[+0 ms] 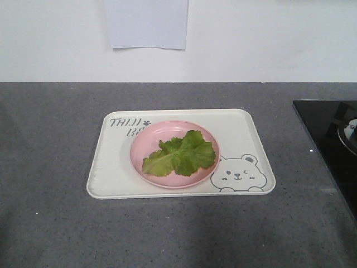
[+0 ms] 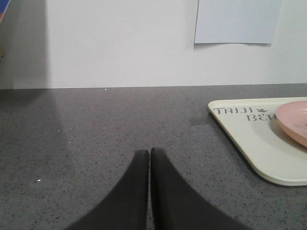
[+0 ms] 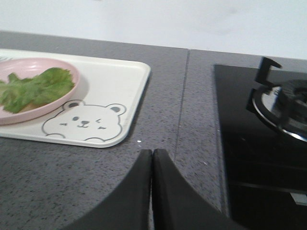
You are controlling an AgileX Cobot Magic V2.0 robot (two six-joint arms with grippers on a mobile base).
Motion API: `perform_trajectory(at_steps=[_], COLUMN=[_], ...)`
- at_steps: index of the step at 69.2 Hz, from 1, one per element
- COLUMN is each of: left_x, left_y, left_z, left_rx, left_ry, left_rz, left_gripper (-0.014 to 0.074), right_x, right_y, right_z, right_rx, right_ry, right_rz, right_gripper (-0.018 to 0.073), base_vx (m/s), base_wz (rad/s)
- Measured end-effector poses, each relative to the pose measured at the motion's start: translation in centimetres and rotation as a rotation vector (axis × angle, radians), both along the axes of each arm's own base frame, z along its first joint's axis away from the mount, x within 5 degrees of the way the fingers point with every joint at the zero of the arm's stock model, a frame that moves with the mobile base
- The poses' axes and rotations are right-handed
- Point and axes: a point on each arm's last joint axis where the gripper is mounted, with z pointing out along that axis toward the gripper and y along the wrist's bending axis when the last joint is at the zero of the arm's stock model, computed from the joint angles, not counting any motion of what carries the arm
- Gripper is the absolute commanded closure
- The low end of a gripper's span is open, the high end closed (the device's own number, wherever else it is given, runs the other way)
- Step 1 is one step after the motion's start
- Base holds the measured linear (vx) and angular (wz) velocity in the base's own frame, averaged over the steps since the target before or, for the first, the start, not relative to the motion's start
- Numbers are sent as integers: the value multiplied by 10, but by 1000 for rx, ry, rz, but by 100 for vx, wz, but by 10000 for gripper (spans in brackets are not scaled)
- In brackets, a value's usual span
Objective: Transfer vegetables to tray and serve
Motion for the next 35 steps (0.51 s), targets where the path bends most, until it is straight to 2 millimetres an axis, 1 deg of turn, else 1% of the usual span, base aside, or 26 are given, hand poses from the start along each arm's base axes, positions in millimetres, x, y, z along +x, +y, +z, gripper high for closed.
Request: perform_trajectory(at_steps=[9,20,27,35], left_x=[0,0,0,0], left_y=[0,0,0,0], left_z=[0,0,0,0], left_rx=[0,0,0,0], left_ry=[1,5,5,5], left_rz=[0,0,0,0], left_gripper=[603,603,603,603], right_x=[-6,-2,-1,-1], right_y=[-5,-8,-7,-8], right_z=[-16,-38,-37,-36], right_rx=[49,69,90,95], right_ry=[-40,-93,-151,-171], right_rz=[-66,-95,-89,-110], right_gripper=[562,562,562,562], base_vx=[0,0,0,0], base_wz=[0,0,0,0])
